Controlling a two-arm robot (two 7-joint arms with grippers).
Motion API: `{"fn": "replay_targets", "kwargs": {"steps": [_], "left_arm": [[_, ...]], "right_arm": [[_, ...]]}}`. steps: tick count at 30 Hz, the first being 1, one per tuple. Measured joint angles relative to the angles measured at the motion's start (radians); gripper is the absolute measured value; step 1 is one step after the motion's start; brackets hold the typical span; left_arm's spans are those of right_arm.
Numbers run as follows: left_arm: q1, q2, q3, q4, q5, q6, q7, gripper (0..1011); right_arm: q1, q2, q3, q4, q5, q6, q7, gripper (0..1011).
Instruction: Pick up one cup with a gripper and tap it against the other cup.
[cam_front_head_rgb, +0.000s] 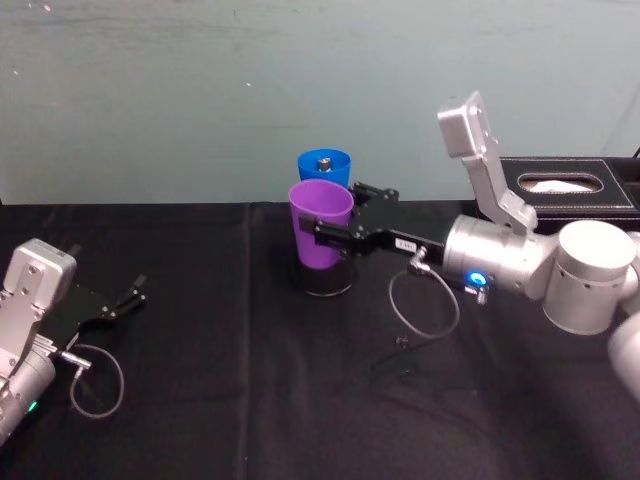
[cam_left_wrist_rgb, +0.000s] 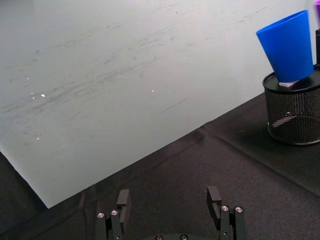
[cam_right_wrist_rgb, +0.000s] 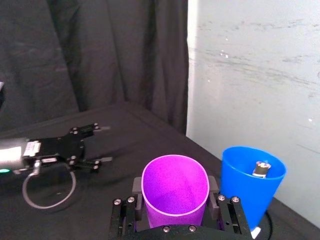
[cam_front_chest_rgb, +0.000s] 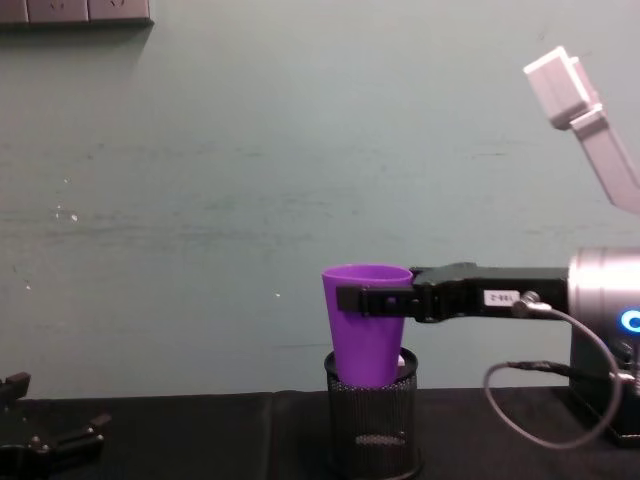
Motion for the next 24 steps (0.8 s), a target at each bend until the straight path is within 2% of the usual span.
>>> {"fn": "replay_targets", "kwargs": {"steps": [2,8,9,14,24], "left_arm": [[0.000,0.000,0.000,0.000,0.000,0.000,0.000,1000],[0.000,0.000,0.000,0.000,0.000,0.000,0.000,1000],[0.000,0.000,0.000,0.000,0.000,0.000,0.000,1000],[0.000,0.000,0.000,0.000,0.000,0.000,0.000,1000],[0.000,0.000,0.000,0.000,0.000,0.000,0.000,1000]], "right_arm": [[-0.021,0.014,0.003,-0.032,0.007,0.001,-0.003,736],[-0.133,0.088,0.018,-0.166,0.037,-0.005,-0.025,736],[-0.133,0.088,0.018,-0.166,0.037,-0.005,-0.025,736],[-0.208,0.131,0.018,-0.238,0.033,-0.034,-0.050,736],[-0.272,0.141,0.018,-0.249,0.001,-0.091,-0.075,736]]}}
